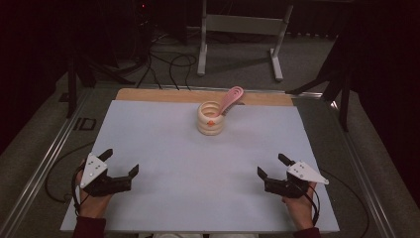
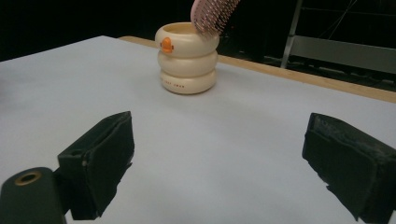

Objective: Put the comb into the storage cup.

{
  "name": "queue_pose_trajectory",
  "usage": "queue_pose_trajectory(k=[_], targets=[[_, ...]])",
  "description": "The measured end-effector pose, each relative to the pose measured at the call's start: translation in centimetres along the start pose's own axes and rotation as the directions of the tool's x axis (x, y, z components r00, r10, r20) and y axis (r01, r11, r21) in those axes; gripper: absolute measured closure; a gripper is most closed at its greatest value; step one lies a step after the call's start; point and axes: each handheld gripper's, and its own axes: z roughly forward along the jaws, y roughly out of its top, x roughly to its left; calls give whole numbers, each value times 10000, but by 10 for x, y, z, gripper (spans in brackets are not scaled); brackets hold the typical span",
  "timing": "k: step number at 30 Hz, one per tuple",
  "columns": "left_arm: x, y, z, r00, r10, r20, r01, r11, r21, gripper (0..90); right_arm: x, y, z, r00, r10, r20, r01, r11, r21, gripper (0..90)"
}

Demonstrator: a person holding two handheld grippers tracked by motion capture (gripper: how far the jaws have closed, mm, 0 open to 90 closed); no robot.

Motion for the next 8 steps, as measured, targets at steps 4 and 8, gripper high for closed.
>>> queue_pose_trajectory(k=[4, 8], targets=[[-3, 0, 2, 9999, 97, 141, -98, 9999, 66, 1, -1, 0, -2, 10000, 36, -7, -36, 10000, 8, 91], [-4, 0, 3, 9998, 121, 163, -123, 9999, 75, 0, -2, -1, -2, 10000, 88, -36, -88, 10000, 18, 91]])
